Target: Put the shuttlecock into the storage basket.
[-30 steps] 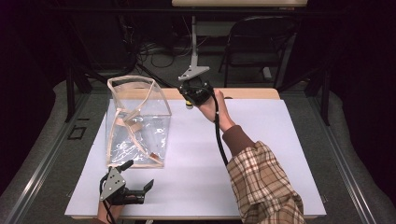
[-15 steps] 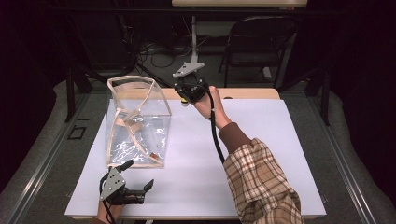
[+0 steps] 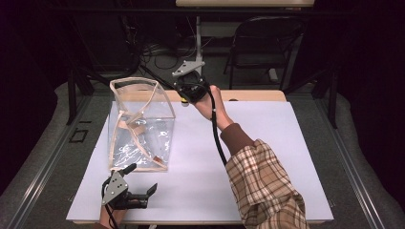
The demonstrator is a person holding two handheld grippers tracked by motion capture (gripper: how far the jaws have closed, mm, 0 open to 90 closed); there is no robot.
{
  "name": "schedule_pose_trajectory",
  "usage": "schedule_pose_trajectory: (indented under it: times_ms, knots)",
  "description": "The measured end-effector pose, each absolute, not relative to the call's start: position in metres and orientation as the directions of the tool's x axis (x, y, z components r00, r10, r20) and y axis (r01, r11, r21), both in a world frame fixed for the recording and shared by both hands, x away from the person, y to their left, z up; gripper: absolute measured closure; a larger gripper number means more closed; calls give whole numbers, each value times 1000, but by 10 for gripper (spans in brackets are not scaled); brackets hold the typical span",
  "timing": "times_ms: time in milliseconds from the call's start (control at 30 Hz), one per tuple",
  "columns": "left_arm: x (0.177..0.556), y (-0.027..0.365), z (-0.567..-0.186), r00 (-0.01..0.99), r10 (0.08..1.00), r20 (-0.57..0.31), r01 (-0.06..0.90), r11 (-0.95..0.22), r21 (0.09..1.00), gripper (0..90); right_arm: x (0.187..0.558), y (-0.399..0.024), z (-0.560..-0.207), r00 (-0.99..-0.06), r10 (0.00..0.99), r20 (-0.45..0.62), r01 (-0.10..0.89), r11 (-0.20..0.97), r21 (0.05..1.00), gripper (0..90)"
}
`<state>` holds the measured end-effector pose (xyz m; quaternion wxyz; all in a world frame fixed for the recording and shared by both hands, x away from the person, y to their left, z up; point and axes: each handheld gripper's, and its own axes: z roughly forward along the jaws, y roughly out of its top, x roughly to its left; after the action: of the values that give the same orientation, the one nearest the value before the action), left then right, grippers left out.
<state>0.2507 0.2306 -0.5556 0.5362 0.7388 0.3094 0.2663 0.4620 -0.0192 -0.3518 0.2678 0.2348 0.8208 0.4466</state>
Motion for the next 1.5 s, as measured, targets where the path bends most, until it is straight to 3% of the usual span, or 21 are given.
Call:
schedule_pose_trajectory:
  times_ms: [1500]
  knots:
    - [250, 232, -555, 672, 739, 49, 171, -219, 961, 2, 469, 8, -326, -747, 615, -253, 106, 485, 868, 900]
